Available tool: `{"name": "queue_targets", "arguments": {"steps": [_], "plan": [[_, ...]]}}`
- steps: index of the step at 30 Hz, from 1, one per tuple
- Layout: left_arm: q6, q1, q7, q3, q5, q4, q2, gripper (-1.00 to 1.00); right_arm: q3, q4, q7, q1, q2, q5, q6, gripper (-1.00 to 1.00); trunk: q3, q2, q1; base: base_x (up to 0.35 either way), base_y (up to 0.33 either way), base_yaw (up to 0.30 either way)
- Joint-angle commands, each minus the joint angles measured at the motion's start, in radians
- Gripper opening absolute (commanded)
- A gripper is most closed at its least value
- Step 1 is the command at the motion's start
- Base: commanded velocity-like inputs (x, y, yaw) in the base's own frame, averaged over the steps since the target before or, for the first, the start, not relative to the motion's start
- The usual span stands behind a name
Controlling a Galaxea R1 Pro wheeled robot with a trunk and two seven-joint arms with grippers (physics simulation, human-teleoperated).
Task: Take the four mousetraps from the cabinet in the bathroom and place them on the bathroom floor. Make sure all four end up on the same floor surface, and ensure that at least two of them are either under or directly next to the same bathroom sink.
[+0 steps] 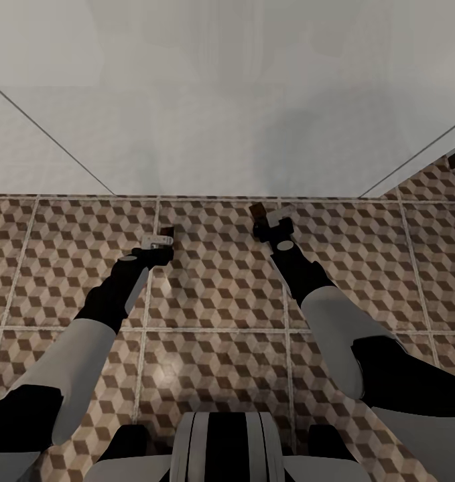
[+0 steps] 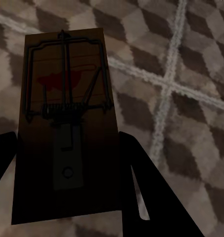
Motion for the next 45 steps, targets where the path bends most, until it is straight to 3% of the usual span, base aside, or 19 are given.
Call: {"name": "queue_targets", "arguments": {"steps": [1,17,26,45], "plan": [[0.005,-0.001,0.009,-0.006,0.006,-0.001,0.001,-1.00,0.004,-0.001,-0.009,0.000,0.000,0.008,0.007,-1.00,0.000,0.000,0.000,0.000,0.000,0.000],[0.004,-0.001,0.009,-0.007,0.005,-0.010,0.005,-1.00,0.004,-0.001,-0.009,0.000,0.000,0.008,0.007,-1.00,0.000,0.000,0.000,0.000,0.000,0.000],[-0.083,-0.001,0.008,-0.015,0.005,-0.006,0.006,-1.00,0.004,-0.002,-0.009,0.000,0.000,0.008,0.007,-1.00,0.000,0.000,0.000,0.002,0.000,0.000],[-0.093,-0.001,0.008,-0.016,0.005,-0.002,0.008,-1.00,0.004,-0.002,-0.009,0.000,0.000,0.008,0.007,-1.00,0.000,0.000,0.000,0.062,0.000,0.000]]}}
